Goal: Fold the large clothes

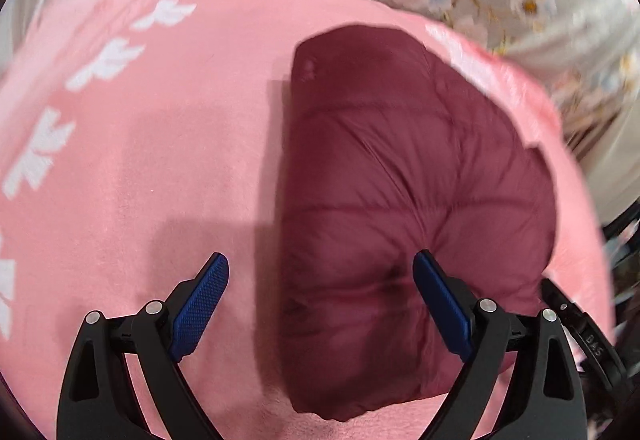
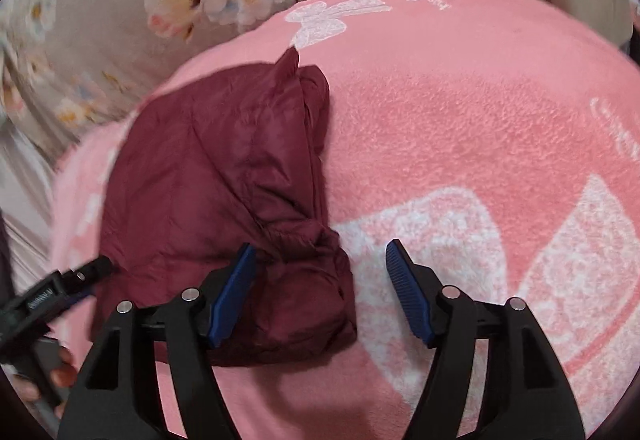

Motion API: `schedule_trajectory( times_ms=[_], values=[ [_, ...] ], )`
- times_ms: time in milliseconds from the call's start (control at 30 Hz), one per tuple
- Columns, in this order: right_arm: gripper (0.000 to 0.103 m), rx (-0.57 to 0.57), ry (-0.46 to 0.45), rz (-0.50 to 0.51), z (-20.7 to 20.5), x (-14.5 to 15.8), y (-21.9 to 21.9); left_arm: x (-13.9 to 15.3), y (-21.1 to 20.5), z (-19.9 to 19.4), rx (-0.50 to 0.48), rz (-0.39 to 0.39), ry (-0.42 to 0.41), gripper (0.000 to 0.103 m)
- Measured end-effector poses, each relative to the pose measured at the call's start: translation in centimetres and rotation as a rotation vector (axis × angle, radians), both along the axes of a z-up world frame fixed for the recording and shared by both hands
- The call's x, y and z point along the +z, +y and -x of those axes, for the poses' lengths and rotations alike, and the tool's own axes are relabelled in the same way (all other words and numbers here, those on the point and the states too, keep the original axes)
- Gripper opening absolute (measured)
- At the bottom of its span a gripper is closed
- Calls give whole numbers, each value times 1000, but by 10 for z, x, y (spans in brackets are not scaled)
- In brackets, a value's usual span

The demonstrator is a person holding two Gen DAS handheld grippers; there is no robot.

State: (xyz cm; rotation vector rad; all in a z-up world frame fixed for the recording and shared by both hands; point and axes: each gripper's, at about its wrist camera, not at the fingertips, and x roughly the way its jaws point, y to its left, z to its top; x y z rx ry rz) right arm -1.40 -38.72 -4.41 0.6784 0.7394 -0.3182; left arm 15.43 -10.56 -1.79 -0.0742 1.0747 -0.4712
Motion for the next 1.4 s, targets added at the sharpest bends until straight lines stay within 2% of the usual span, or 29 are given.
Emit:
schedule_trajectory(
  times_ms=[100,167,267,333,533,567,600,633,667,700,733,833,900,1067,1167,1400],
  values=[
    [68,14,-31,-84,-14,1,-17,-6,13,-21,8,138,108,91],
    [68,33,-38,-148,-26,-6,-25,-13,11,-27,-10,190,157,91],
    [71,58,-48,-234,-39,-18,-30,-23,0,-31,-41,206,196,91],
    [80,71,-75,-276,-45,-24,-32,-29,-11,-31,-66,212,204,91],
    [82,110,-142,-299,-59,-28,-28,-28,-34,-29,-128,185,145,94],
    [81,120,-152,-306,-61,-28,-27,-28,-35,-31,-134,181,139,94],
    [76,134,-163,-318,-64,-29,-25,-26,-38,-30,-143,176,126,93],
    [67,144,-170,-333,-64,-30,-24,-25,-36,-28,-146,170,110,87],
    [64,149,-176,-347,-67,-30,-23,-22,-35,-27,-150,162,87,83],
    [56,148,-182,-342,-68,-29,-21,-18,-36,-26,-157,147,53,74],
    [44,144,-182,-305,-69,-24,-18,-13,-36,-24,-162,132,16,65],
    [24,145,-176,-163,-68,-1,-3,6,-33,-19,-198,115,-74,48],
    [18,149,-185,-108,-71,17,7,19,-34,-19,-221,100,-123,41],
    [15,176,-242,63,-89,69,38,56,-28,-21,-247,56,-275,36],
    [15,205,-323,161,-106,105,58,85,-13,-32,-241,60,-386,36],
    [15,267,-469,276,-161,155,90,134,24,-67,-190,65,-589,36]
  ],
)
